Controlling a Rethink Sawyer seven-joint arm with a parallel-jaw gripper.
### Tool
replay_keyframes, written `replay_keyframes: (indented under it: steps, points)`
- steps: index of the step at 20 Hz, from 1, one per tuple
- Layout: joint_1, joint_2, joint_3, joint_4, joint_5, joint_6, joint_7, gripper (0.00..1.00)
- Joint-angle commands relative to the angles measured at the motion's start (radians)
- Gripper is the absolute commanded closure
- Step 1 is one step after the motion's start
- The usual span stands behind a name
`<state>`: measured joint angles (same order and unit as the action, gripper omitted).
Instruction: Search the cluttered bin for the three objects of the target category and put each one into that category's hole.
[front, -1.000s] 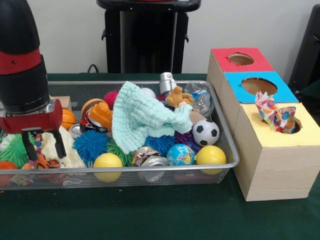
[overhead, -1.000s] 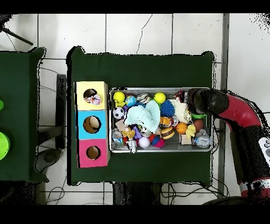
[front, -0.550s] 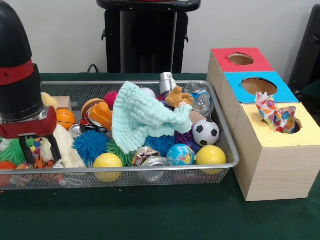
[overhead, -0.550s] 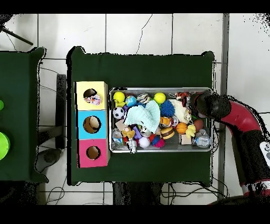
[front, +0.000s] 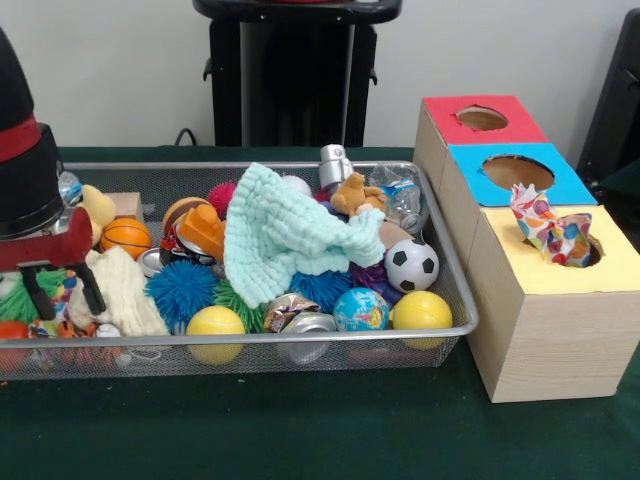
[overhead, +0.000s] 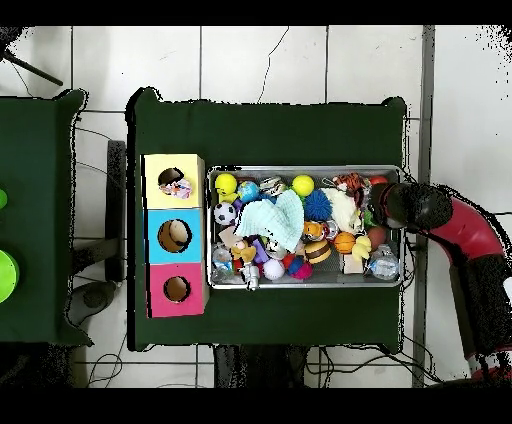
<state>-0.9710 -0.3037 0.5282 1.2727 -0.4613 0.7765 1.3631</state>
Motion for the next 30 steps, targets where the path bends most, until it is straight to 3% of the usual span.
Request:
replay_keyframes:
  steps: [1, 4, 19, 25, 30]
  points:
    - [-0.014, 0.001, 0.046, -0.082, -0.077, 0.226, -0.416, 0.00]
    - [-0.002, -0.025, 0.047, -0.103, -0.083, 0.273, -0.433, 0.00]
    - [-0.002, -0.161, 0.027, -0.013, -0.073, 0.299, -0.396, 0.00]
    - [-0.006, -0.065, 0.034, -0.008, -0.088, 0.194, -0.370, 0.00]
    - [-0.019, -0.038, 0.034, 0.061, -0.085, 0.108, -0.310, 0.00]
